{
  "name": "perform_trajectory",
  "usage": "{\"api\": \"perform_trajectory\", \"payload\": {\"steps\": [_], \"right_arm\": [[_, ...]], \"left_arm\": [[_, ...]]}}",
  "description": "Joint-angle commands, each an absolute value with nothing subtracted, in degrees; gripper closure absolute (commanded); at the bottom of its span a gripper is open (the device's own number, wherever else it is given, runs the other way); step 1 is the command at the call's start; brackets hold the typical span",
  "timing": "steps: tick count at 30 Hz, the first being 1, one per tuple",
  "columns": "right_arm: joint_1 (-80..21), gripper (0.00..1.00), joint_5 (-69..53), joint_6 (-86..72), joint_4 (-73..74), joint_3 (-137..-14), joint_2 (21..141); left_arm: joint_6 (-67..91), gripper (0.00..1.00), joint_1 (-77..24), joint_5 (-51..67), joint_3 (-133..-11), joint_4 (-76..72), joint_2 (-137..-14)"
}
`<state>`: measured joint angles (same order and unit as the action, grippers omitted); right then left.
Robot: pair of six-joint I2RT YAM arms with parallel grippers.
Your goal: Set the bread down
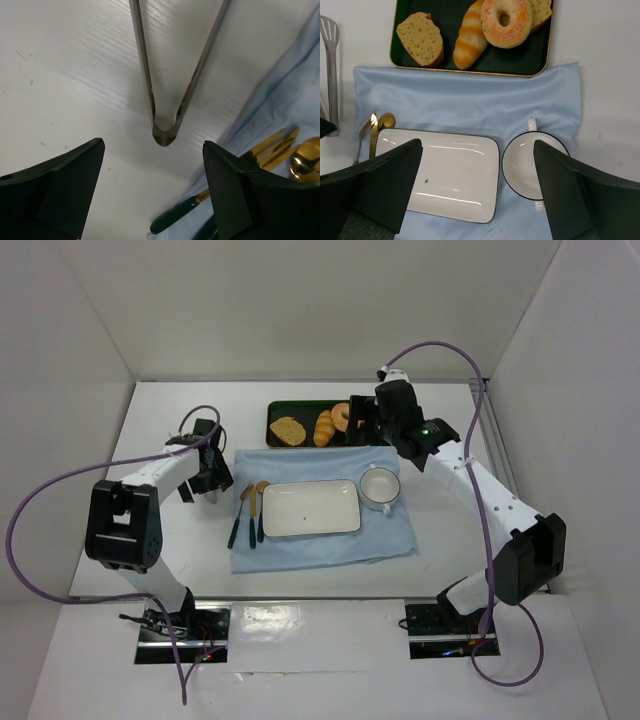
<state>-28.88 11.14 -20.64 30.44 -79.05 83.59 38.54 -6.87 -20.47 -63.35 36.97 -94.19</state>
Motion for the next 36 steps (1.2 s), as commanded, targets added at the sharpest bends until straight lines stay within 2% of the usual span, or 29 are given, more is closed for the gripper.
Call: {"api": "perform_trajectory", "payload": {"steps": [1,18,30,36], "right_arm": [[-27.43,0.01,8.88,-19.34,27.77,-79.19,79.81],[-24.08,0.01,6.06,-18.28,28.83,-79.72,78.75],[-23.03,0.01,5.54,-17.75,29.35,-80.33,79.80],[-22.50,0.01,5.54,-17.75,29.36,-80.86,79.80]], "left_arm": [[36.12,0.07,-5.28,-19.25,-63.45,33.76,-96.85],[34.55,0.07,-2.46,-15.91,-72.86,30.85,-111.52],[32.61,0.08,1.84,-14.15,-76.46,30.32,-117.42],[31.29,0.15,2.90,-11.96,-79.01,30.32,-119.53]]}}
